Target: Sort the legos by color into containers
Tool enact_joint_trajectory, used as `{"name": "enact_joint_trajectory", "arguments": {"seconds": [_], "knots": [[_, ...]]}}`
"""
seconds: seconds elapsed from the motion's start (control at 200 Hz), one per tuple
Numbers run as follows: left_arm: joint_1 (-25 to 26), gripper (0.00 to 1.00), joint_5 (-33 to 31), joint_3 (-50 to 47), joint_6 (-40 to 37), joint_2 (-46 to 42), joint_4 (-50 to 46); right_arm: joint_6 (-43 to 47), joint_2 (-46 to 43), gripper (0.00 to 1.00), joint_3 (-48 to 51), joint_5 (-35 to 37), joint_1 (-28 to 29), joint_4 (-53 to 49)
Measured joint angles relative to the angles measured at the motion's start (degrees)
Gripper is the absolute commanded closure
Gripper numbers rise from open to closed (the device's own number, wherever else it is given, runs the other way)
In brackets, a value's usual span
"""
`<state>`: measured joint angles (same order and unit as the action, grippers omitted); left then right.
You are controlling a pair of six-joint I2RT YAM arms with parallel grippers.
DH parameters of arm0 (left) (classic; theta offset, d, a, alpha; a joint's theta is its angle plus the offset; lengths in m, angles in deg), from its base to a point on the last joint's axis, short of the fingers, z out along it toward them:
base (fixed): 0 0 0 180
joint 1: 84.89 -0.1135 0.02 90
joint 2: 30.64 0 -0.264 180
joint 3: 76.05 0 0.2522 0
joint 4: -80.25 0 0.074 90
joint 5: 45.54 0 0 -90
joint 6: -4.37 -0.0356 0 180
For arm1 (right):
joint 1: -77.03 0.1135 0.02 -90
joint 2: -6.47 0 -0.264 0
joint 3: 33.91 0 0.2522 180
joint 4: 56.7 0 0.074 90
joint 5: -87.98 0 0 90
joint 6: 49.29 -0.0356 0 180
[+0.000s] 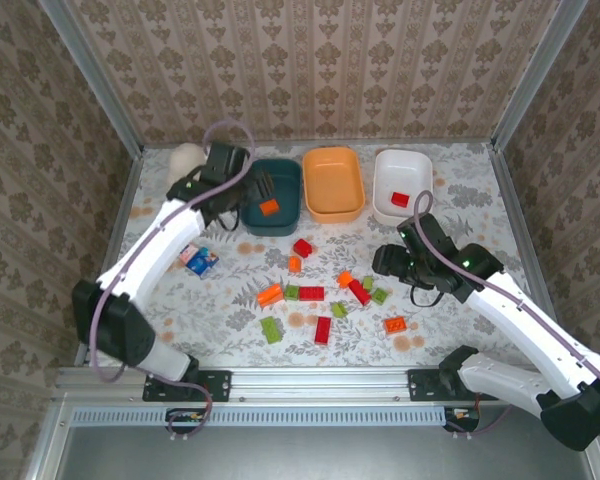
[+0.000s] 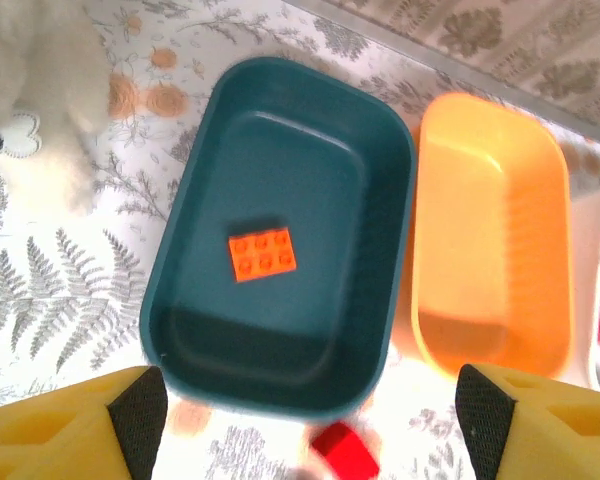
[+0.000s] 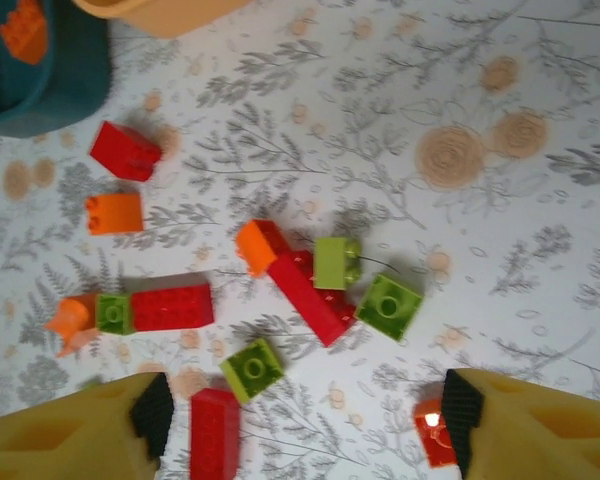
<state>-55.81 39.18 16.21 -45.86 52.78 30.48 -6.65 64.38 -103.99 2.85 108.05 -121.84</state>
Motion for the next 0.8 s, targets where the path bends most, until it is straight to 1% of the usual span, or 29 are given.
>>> {"name": "enact_joint_trajectory", "arguments": {"seconds": [0.12, 0.195, 0.345, 0.425, 0.525, 0.66, 0.8], "knots": [[5.5, 0.23, 1.7, -11.4, -1.5, -9.5, 2.5, -4.4, 2.1, 0.33, 2.3, 0.8, -1.1, -0.9], [9.4, 0.23, 3.6, -18.3, -2.4, -15.3, 4.9, -7.1, 4.5, 0.34, 5.3, 0.7, -2.6, 0.4], [13.6, 0.23, 6.1, -28.3, -2.5, -24.2, 7.5, -11.8, 9.6, 0.37, 11.3, -0.8, -6.8, 5.0], [15.1, 0.23, 7.1, -31.1, -2.6, -27.3, 8.5, -13.9, 12.8, 0.36, 12.9, -1.7, -8.1, 7.6], [16.4, 0.23, 9.0, -32.9, -3.4, -30.4, 9.6, -15.5, 16.6, 0.31, 13.0, -2.8, -8.4, 10.8], [16.7, 0.21, 11.7, -34.9, -4.3, -34.6, 11.2, -16.6, 21.1, 0.32, 13.0, -4.4, -8.4, 14.3], [16.7, 0.21, 12.6, -36.2, -4.7, -37.8, 11.2, -17.9, 24.5, 0.33, 13.0, -5.7, -8.0, 16.2]]}}
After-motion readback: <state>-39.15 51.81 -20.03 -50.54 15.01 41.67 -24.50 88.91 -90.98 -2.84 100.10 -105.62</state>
